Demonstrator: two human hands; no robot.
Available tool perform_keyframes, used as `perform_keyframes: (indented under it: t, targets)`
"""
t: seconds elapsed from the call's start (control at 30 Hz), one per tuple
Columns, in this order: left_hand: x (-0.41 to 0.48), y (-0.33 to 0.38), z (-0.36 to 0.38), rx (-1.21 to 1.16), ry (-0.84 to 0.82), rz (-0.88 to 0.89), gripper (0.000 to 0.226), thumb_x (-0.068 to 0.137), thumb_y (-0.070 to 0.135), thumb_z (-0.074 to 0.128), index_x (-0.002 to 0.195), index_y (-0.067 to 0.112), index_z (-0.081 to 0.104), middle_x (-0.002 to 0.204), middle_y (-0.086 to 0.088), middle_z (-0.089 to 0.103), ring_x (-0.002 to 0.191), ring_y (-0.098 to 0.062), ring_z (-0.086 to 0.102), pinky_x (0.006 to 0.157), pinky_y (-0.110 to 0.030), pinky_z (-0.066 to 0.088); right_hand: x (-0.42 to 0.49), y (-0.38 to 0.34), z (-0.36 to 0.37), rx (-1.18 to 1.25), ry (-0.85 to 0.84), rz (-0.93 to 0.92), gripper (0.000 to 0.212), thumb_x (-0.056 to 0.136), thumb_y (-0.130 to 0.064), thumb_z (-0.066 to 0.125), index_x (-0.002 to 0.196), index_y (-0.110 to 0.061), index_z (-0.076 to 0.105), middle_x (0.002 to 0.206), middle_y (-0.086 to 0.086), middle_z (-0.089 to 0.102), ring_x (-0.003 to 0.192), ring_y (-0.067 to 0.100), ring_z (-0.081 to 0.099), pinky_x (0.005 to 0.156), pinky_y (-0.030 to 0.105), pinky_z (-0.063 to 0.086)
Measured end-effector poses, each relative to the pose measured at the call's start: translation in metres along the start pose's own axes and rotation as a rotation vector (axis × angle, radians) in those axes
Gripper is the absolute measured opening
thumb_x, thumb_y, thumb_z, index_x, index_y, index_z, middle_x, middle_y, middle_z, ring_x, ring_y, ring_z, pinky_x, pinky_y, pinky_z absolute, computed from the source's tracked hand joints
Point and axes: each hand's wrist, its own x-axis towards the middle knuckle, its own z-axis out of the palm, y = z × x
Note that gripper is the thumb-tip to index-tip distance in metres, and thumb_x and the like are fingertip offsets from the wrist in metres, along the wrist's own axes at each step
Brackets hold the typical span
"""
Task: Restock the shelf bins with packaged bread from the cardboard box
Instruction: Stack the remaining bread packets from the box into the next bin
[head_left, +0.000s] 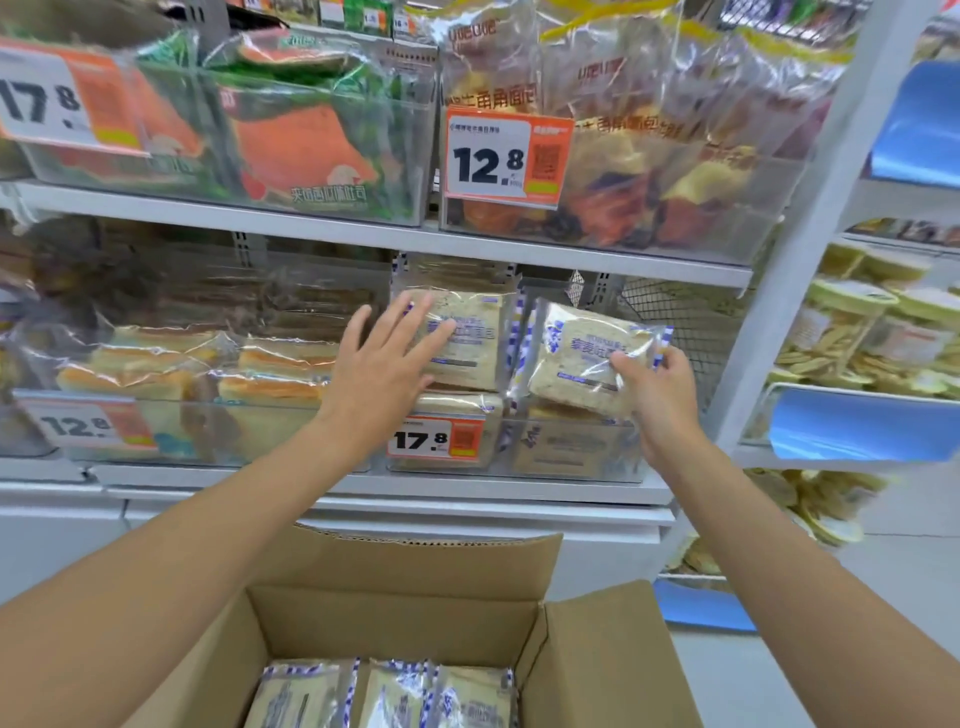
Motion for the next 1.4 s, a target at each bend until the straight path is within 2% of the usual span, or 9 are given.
perform_keyframes:
  t: [0.2, 0.43, 0.57, 0.7, 0.87, 1.0, 1.1, 1.23, 1.4]
  targets:
    - [0.003, 0.007, -0.009, -0.019, 0.055, -0.014, 0.066, 0.084, 0.033, 0.06, 0.146, 0.024, 0.04, 0.159, -0.01, 0.027, 0.148, -0.027, 0.021, 0.118, -0.055, 0.014, 0.018, 0.003, -0.006, 0.068, 0.077, 0.01, 0.029, 0.09, -0.017, 0.066, 0.117, -0.016, 0.054, 0.108, 0.0, 0.065, 0.082, 0.009, 0.063, 0.063, 0.025, 0.048]
    - [0.034, 0.025, 0.017, 0.061, 0.046, 0.05, 0.06, 0.099, 0.047, 0.028, 0.154, 0.024, 0.024, 0.16, -0.009, 0.025, 0.148, -0.029, 0.022, 0.119, -0.056, 0.011, 0.053, 0.006, 0.018, 0.052, 0.061, -0.054, 0.056, 0.093, -0.021, 0.064, 0.142, -0.015, 0.037, 0.118, -0.005, 0.048, 0.107, 0.016, 0.048, 0.09, 0.031, 0.037]
    - [0.031, 0.023, 0.027, 0.078, 0.103, 0.058, 0.06, 0.1, 0.047, 0.026, 0.155, 0.022, 0.022, 0.161, -0.01, 0.022, 0.148, -0.029, 0.02, 0.119, -0.057, 0.011, 0.082, 0.008, 0.034, 0.022, 0.066, -0.093, 0.031, 0.09, -0.012, 0.065, 0.113, -0.021, 0.046, 0.095, -0.008, 0.056, 0.099, 0.019, 0.059, 0.085, 0.035, 0.048]
    - [0.031, 0.024, 0.025, 0.078, 0.118, 0.054, 0.06, 0.1, 0.047, 0.024, 0.155, 0.022, 0.023, 0.16, -0.01, 0.023, 0.148, -0.03, 0.021, 0.119, -0.057, 0.01, 0.12, 0.006, 0.055, 0.032, 0.019, -0.133, 0.022, 0.091, -0.01, 0.059, 0.107, -0.018, 0.045, 0.112, 0.004, 0.06, 0.097, 0.018, 0.059, 0.092, 0.034, 0.05]
    - [0.03, 0.025, 0.025, 0.093, 0.128, 0.052, 0.061, 0.1, 0.046, 0.026, 0.155, 0.022, 0.021, 0.16, -0.01, 0.024, 0.148, -0.03, 0.022, 0.119, -0.058, 0.011, 0.158, 0.003, 0.078, -0.066, 0.011, -0.344, 0.043, 0.081, -0.003, 0.063, 0.122, -0.007, 0.05, 0.115, 0.01, 0.061, 0.103, 0.023, 0.06, 0.093, 0.043, 0.053]
    - [0.029, 0.025, 0.024, 0.106, 0.127, 0.054, 0.061, 0.099, 0.045, 0.027, 0.155, 0.021, 0.022, 0.16, -0.011, 0.024, 0.147, -0.031, 0.023, 0.118, -0.058, 0.012, 0.173, 0.012, 0.092, -0.07, -0.215, -0.244, 0.047, 0.084, -0.003, 0.061, 0.128, -0.013, 0.046, 0.113, 0.0, 0.06, 0.101, 0.015, 0.063, 0.079, 0.029, 0.055]
    - [0.029, 0.026, 0.023, 0.109, 0.125, 0.059, 0.061, 0.099, 0.045, 0.026, 0.155, 0.02, 0.023, 0.159, -0.012, 0.025, 0.147, -0.032, 0.025, 0.118, -0.059, 0.013, 0.18, 0.021, 0.097, -0.306, -0.344, -0.216, 0.084, 0.067, -0.018, 0.073, 0.142, -0.014, 0.037, 0.135, 0.006, 0.054, 0.121, 0.023, 0.054, 0.084, 0.023, 0.053]
    - [0.028, 0.027, 0.022, 0.115, 0.133, 0.062, 0.061, 0.099, 0.045, 0.028, 0.154, 0.02, 0.025, 0.159, -0.012, 0.027, 0.146, -0.032, 0.026, 0.117, -0.059, 0.014, 0.189, 0.024, 0.092, -0.337, -0.144, -0.217, 0.064, 0.081, 0.004, 0.065, 0.136, -0.011, 0.035, 0.118, 0.001, 0.053, 0.1, 0.014, 0.053, 0.06, 0.013, 0.044]
    - [0.028, 0.026, 0.021, 0.124, 0.131, 0.058, 0.061, 0.099, 0.045, 0.028, 0.154, 0.019, 0.025, 0.158, -0.013, 0.028, 0.146, -0.033, 0.027, 0.117, -0.06, 0.015, 0.196, 0.027, 0.092, -0.322, 0.012, -0.253, 0.053, 0.085, 0.0, 0.058, 0.13, -0.014, 0.034, 0.118, 0.004, 0.054, 0.106, 0.022, 0.056, 0.091, 0.039, 0.053]
